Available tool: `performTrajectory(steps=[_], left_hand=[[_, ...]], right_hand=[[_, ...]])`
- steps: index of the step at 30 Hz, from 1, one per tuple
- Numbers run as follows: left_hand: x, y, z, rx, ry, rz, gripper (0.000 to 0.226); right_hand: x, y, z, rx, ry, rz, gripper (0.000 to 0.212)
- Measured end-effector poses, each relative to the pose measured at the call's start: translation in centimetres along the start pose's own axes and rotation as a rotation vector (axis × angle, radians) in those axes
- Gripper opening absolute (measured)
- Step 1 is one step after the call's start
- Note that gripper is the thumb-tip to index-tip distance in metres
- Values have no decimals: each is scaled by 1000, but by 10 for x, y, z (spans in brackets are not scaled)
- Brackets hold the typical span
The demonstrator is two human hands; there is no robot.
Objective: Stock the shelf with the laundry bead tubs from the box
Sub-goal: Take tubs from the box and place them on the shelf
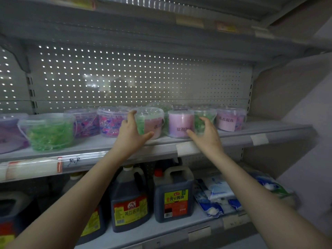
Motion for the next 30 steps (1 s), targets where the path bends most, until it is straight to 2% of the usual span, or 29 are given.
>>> performTrajectory(steps=[3, 8, 13, 16, 20, 23, 30], left_hand=[[6, -3, -17, 27, 18, 39, 80], [21, 2, -56, 13, 168, 100, 56], [35, 34, -109, -181, 348, 53, 43], [34, 65, -141, -307, 378, 100, 41], [30, 108, -184, -470, 412, 158, 37], [26, 141, -216, -602, 478, 182, 38], [24, 219, -292, -887, 596, 190, 43]], right_hand=[[9, -21, -22, 49, -31, -30, 54], [37, -48, -61, 16, 10, -146, 46], [79, -80, -116, -11, 115, -248, 44], [110, -102, -152, -1, 138, -330, 40], [152, -131, -203, -69, 154, -565, 39], [181, -150, -243, -142, 224, -655, 42], [240, -184, -332, -143, 451, -742, 38]])
Point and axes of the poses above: each hand's wrist, its own z-axis towards the middle knuckle, its own y-axis out of the palm, x = y × z, the point moved 2 cm from there along z, towards the middle knuckle, and after that the axes turned 10 degrees about x, right-handed, at the moved point
